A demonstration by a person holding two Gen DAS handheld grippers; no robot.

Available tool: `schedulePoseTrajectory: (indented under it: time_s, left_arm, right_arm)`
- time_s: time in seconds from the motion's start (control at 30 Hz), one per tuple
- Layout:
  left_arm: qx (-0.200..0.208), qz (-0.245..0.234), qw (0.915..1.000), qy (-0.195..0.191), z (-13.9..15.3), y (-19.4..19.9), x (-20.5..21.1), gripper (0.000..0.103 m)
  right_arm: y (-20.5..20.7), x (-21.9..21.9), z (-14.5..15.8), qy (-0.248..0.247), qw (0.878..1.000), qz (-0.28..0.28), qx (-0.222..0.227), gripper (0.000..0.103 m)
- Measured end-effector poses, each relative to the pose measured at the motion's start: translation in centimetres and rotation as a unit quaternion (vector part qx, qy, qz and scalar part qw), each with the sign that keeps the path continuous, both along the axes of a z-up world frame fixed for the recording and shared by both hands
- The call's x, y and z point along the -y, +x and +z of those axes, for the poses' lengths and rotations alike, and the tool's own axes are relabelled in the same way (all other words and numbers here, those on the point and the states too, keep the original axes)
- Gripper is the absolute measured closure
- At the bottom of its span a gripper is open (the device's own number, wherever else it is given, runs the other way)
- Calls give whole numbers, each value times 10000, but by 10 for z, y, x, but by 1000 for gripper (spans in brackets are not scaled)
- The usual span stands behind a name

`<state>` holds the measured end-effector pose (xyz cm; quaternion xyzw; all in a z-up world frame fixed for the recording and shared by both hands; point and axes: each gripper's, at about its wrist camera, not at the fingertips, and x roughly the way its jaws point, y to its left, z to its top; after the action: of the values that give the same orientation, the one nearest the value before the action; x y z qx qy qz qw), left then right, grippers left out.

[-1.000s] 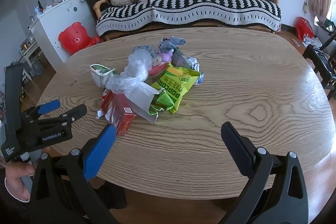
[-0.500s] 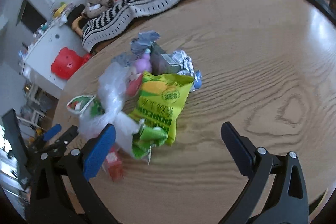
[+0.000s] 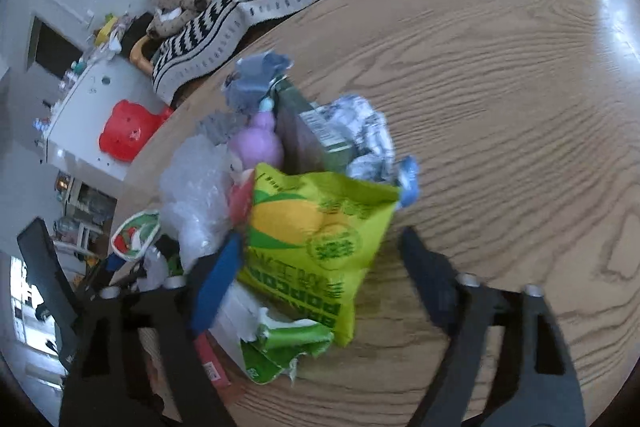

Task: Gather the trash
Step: 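Grasp the yellow-green snack bag with the right tool while the left tool grasps the white paper cup, then carry both items over the black bin and open both tools to drop them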

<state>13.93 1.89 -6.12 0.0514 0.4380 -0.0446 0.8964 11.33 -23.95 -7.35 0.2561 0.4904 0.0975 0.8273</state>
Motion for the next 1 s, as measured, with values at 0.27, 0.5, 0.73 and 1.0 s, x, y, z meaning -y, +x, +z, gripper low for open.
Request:
schedulePoseTrajectory:
  time_s: [0.27,0.5,0.73,1.0]
  left_arm:
    - [186,-121,9997,-103,27,-14,-1,38]
    - [629,-66,9977,-255,61,-33,-4,38]
    - [524,-260,9970,-509,75,-54,25,38]
    - [631,-1599,9815,-843,91,-119,153,38]
  right_arm:
    - [-11,-1,29,-134,9991,-49,406,57]
    - [-34,15,70,-422,9940,-115,1003,57]
    - [-80,52,96,-988,9867,-194,1277,57]
    - [-176,145,114,-1465,9761,-767,1407,57]
